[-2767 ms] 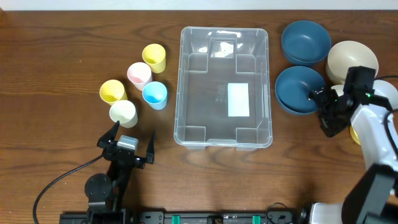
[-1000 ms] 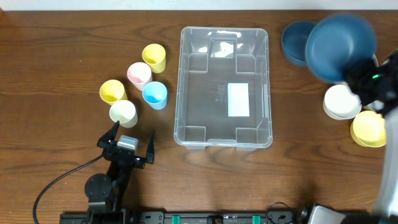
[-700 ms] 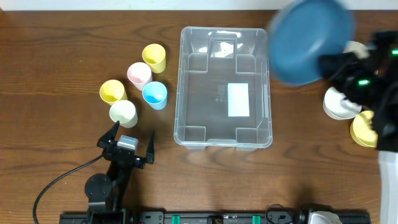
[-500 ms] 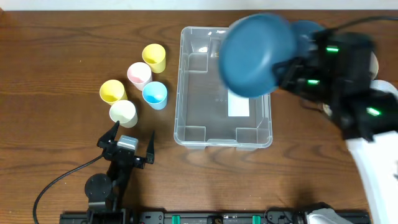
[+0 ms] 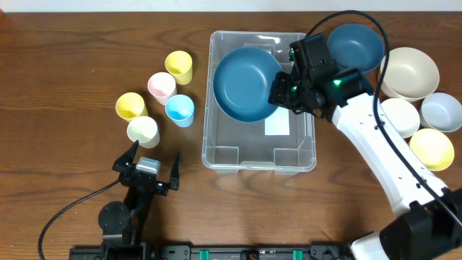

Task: Pack container
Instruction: 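Lift the teal bowl with the right gripper and carry it into the bin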

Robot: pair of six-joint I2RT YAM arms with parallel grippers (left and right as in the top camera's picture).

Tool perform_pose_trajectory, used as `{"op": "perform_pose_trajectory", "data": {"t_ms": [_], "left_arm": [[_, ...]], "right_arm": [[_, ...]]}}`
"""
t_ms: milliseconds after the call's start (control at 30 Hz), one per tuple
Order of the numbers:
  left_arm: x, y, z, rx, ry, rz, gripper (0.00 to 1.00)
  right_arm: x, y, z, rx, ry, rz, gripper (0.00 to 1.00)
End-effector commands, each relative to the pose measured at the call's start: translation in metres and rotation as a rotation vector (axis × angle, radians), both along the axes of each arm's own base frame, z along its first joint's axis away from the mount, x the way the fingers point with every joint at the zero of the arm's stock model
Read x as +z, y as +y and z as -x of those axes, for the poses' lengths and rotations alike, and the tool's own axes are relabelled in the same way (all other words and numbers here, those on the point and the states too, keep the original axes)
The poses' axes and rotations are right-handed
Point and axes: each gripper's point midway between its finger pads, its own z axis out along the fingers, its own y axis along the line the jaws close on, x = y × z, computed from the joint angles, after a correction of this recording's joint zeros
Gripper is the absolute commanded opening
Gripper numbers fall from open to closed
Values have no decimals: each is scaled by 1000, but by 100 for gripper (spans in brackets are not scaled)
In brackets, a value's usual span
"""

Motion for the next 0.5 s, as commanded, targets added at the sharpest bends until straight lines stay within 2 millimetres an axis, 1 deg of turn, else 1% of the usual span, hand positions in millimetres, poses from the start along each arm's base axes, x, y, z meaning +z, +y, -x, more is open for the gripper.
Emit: {"op": "perform_pose_trajectory", "data": {"t_ms": [0,67,200,367,467], "left_arm": [[-16,0,1,-3,45,-11,98],[-16,0,1,-3,45,-11,98],[-16,0,1,-3,45,-11,98],[-16,0,1,-3,45,-11,98],[-16,0,1,-3,45,-11,98]], "right_arm": [[-14,-2,3,-14,46,26,1],[-21,-9,2,-33,58,70,1],[-27,-21,-7,-111,44,119,1],[-29,-25,-29,-201,-16,134,1],[-40,-25,-41,-240,-22,138,1]]}}
